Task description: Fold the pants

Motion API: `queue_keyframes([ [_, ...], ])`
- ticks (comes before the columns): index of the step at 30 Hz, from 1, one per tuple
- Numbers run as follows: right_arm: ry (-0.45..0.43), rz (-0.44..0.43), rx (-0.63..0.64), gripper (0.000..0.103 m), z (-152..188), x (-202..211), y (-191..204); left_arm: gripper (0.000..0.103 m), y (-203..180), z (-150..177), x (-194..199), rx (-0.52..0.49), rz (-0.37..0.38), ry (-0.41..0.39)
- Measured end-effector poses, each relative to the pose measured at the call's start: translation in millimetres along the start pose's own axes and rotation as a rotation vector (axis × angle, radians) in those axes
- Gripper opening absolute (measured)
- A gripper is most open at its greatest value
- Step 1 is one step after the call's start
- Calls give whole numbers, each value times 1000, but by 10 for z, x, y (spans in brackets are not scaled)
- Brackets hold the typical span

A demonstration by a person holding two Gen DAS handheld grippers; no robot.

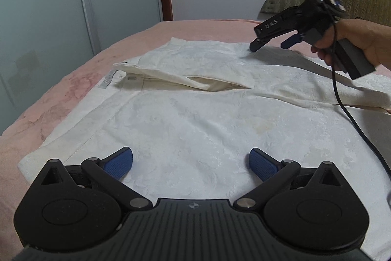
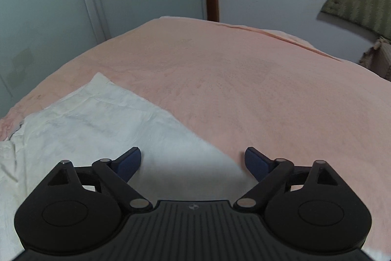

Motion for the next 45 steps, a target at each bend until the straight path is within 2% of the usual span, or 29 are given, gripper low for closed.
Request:
queue_keyframes([
  [4,56,-77,52,85,-9,-190,-5,103,3,-1,-1,0,-1,0],
  [6,55,-110,81,73,0,-162,29,103,2,-2,-1,0,-1,0],
  [8,40,-112,94,39,-19,-93,51,103,4,-3,-1,1,0,1],
  [10,16,-120,119,23,-12,-3,98,103,6,-3,-3,1,0,1],
  [11,6,-110,149,20,4,45,145,103,14,-6,-13,5,1,1],
  [16,-76,-25,436,14,117,377,610,101,160,-83,52,76,24,-13],
  [19,-136,-2,674,13,276,653,974,102,418,-334,1,193,139,-1],
  [21,-163,-8,771,13,409,791,1127,102,611,-635,-176,286,188,21],
  [24,-179,-16,842,12,598,905,1188,102,818,-1117,-560,424,240,28],
  [28,-196,-26,875,11,750,986,1165,102,862,-1558,-1175,575,299,99],
  [31,-205,-32,901,11,798,989,1183,102,812,-1658,-1682,703,331,196],
  [35,-220,-42,920,11,922,1058,1158,98,726,-1605,-2223,802,282,331],
  [36,-224,-43,923,11,947,1080,1139,94,711,-1587,-2301,812,270,346],
  [38,-229,-44,926,11,978,1073,1112,65,685,-1541,-2393,817,280,369],
  [39,-230,-47,924,11,1002,1093,1091,29,684,-1504,-2424,820,296,390],
  [40,-231,-48,925,11,1025,1107,1073,12,675,-1457,-2431,820,309,408],
  [42,-243,-39,936,11,1078,1161,1053,3,699,-1397,-2316,804,287,365],
  [45,-264,12,953,12,1148,1322,979,2,724,-1340,-1989,760,305,283],
])
Point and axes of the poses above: each gripper's, at about its wrist camera, not at the fingertips, and x roughly against the way its jaws point, y to its left, z to its underside, the point moved 2 cm from there along -x, roughly the way its jaws point, and after that the axes turned 12 degrees about -y, right-handed, at the moved point
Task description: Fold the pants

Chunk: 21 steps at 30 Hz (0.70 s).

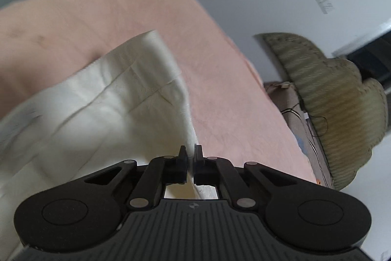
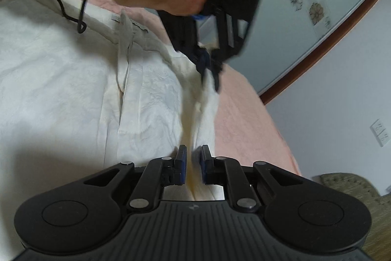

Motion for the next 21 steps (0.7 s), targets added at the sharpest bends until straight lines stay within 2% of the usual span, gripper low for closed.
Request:
queue_keyframes([
  [3,19,38,-34,13,77,290,-81,2,67,160,387,-42,51,-25],
  [9,145,122,5,13,445,723,-130,3,249,451,958,-28,143,-40],
  [15,211,164,42,13,583,817,-189,3,179,729,1345,-177,133,-110],
  [17,250,140,12,13,588,748,-189,3,185,812,1443,-200,125,-125],
  [21,240,127,-18,9,435,915,-53,3,239,876,1702,-247,124,-168],
])
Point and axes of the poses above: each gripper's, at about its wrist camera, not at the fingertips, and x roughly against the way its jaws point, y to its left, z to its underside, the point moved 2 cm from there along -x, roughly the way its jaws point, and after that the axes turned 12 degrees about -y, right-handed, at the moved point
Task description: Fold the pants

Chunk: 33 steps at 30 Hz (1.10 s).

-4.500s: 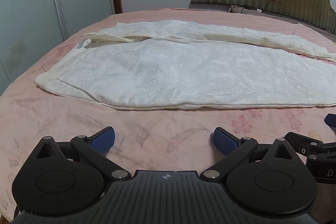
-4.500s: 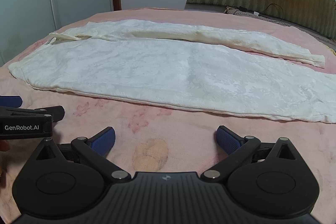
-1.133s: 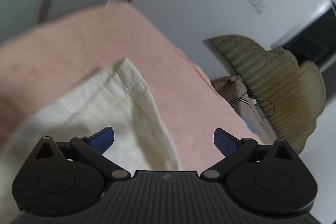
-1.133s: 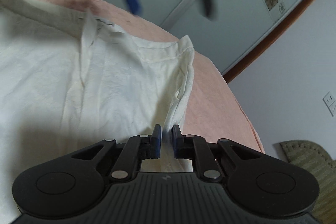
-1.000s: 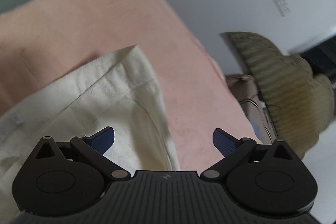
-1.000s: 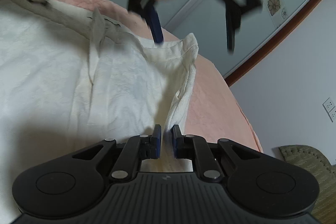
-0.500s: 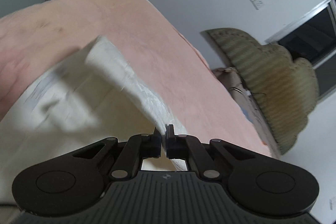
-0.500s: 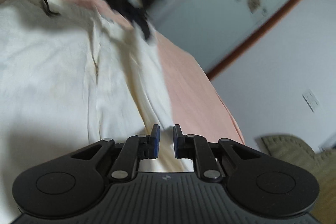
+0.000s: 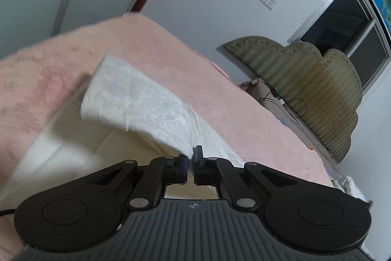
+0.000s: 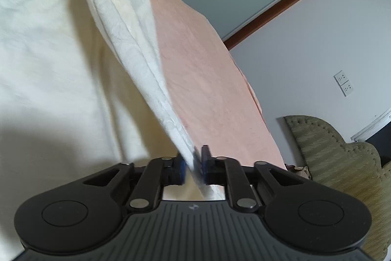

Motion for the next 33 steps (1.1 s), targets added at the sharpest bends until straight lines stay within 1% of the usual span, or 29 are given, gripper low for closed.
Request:
queue_keyframes([
  [2,-15,-15,-40,9,-87,196,48,3,12,20,150,-37,6,-11],
  [5,-37,-58,-135,9,-184,533,132,3,94,81,353,-68,10,0],
  [9,-43,-159,-267,9,-234,876,343,3,251,243,572,-103,1,35],
  [12,-39,-204,-315,8,-215,1031,560,3,373,403,657,-113,-17,76],
  [16,-27,-220,-376,8,-187,1109,734,5,494,553,634,-121,-62,130],
  [20,-36,-228,-411,8,-209,1203,807,8,538,626,599,-152,-104,127],
  [23,-29,-212,-423,8,-148,1233,867,8,537,648,554,-151,-133,129],
  [24,-26,-204,-432,8,-124,1251,892,12,522,653,560,-166,-139,123],
  [25,-15,-200,-433,8,-122,1243,912,20,513,668,564,-181,-153,116],
  [26,-4,-195,-429,8,-110,1238,940,20,500,680,571,-189,-168,111],
  [27,-13,-178,-426,9,-110,1233,956,23,491,685,586,-190,-176,107],
  [28,-24,-162,-427,10,-109,1237,972,27,463,691,609,-195,-185,104],
  [29,-34,-143,-422,14,-97,1247,980,29,418,686,632,-204,-202,99],
  [30,-40,-114,-410,18,-94,1264,1004,34,372,686,669,-221,-229,87],
  [31,-39,-70,-388,30,-102,1288,1027,37,317,693,719,-246,-252,69],
  [32,-30,-19,-359,49,-104,1306,1049,38,258,707,775,-271,-265,52],
  [33,-18,31,-326,58,-116,1346,1065,38,207,720,822,-289,-274,39],
])
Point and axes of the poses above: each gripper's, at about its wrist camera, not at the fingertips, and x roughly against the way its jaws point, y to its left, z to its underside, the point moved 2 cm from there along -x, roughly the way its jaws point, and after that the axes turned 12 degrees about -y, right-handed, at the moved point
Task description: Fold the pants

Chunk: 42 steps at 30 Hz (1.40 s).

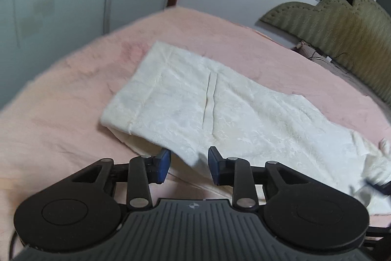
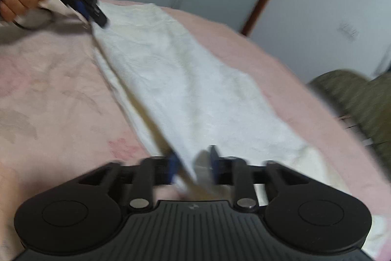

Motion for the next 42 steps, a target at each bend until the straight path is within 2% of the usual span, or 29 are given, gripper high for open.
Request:
queue_keyframes([
  [1,-8,27,21,66,-6,61,3,39,-44,0,60,-14,-13,-13],
  [4,-21,-34,-56,66,17,287,-113,39,-216,-1,228,-55,-28,-64],
  [6,-21,-38,-133,66,64,438,-237,41,-405,0,324,-101,-10,-101],
  [10,-9,45,-306,66,280,693,-608,49,-907,102,450,-205,120,-113],
  [12,-7,67,-461,69,457,799,-851,55,-1207,214,506,-294,207,-119],
  [14,2,68,-649,82,684,832,-1070,58,-1510,374,563,-398,275,-135],
  [16,58,50,-823,83,954,833,-1213,59,-1758,527,613,-491,325,-145],
  [17,66,74,-884,83,1049,857,-1249,59,-1864,602,632,-534,346,-147],
  [22,-136,24,-1210,84,1240,920,-1576,62,-2348,903,648,-744,452,-210],
  [24,-159,25,-1358,84,1390,833,-1772,62,-2508,1021,577,-818,453,-243],
  [26,-151,-5,-1526,84,1570,631,-1836,62,-2608,1113,500,-875,442,-257],
  [27,-168,-12,-1569,84,1603,567,-1842,62,-2645,1156,463,-896,437,-262],
  [31,-173,-33,-1645,84,1543,382,-1815,63,-2698,1262,413,-945,454,-274],
  [35,-202,-38,-1764,84,1575,259,-1826,67,-2845,1417,379,-1038,449,-316],
  [37,-259,-62,-1865,85,1618,291,-1832,69,-2891,1471,342,-1082,430,-343],
  [39,-357,-117,-1956,85,1670,356,-1839,70,-2931,1516,279,-1106,407,-356],
  [41,-417,-148,-1993,85,1687,434,-1856,70,-2959,1554,220,-1117,389,-351],
  [42,-418,-150,-1988,85,1680,439,-1864,70,-2967,1575,208,-1124,382,-353],
])
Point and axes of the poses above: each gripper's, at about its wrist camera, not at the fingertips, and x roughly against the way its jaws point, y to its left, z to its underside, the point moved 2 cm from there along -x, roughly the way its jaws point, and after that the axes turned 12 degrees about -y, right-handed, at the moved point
